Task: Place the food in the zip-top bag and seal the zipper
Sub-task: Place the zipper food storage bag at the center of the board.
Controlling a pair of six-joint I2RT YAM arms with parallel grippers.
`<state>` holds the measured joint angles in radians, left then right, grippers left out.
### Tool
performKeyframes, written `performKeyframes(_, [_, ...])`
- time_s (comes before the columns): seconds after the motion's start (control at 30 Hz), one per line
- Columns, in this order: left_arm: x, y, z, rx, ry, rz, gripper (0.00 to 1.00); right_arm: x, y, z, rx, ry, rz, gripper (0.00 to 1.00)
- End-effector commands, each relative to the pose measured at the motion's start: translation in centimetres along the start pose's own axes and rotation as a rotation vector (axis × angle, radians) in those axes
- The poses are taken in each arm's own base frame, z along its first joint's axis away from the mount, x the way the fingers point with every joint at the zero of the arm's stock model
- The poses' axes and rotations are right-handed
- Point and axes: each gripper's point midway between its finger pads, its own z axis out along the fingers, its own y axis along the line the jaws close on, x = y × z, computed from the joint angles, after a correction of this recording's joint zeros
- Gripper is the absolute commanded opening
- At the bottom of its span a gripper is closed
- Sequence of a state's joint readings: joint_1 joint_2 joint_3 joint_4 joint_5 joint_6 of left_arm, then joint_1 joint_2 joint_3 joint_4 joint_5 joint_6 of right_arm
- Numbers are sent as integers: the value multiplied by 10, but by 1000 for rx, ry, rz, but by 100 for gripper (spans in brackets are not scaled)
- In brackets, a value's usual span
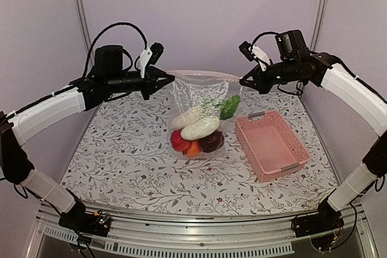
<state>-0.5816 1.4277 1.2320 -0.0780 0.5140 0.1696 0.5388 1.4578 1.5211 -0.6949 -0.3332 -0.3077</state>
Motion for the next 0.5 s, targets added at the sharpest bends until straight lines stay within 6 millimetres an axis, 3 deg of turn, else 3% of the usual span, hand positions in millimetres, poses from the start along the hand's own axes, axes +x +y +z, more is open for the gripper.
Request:
performKeyframes(0.0, [-56,14,-13,-16,-133,264,0,-43,-36,19,37,-49,-5,0])
performKeyframes(0.1, [-23,-28,-15,117,-70,330,0,-27,-20,30,-54,-23,20,0])
performKeyframes(0.13, [2,-49,-14,170,-15,342,3,-13,-7,33,-88,-2,22,0])
performKeyframes(0.17, [39,-72,-12,224,68,350,5,7,11,38,-132,33,14,1])
performKeyframes(0.23, [95,-127,-15,345,193,391,11,47,65,41,-232,106,-38,5])
performKeyframes(0.27, [124,-158,-23,422,262,416,16,83,97,44,-293,184,-59,8])
performKeyframes(0.33, [174,-199,-37,508,382,447,22,137,157,44,-412,315,-123,20])
performKeyframes(0.4, [212,-218,-53,541,507,446,35,180,200,41,-485,429,-171,37])
performKeyframes(0.43, [220,-221,-60,540,557,440,42,191,209,38,-491,460,-185,45])
performKeyframes(0.47, [221,-220,-66,521,582,432,55,196,210,36,-484,482,-174,50])
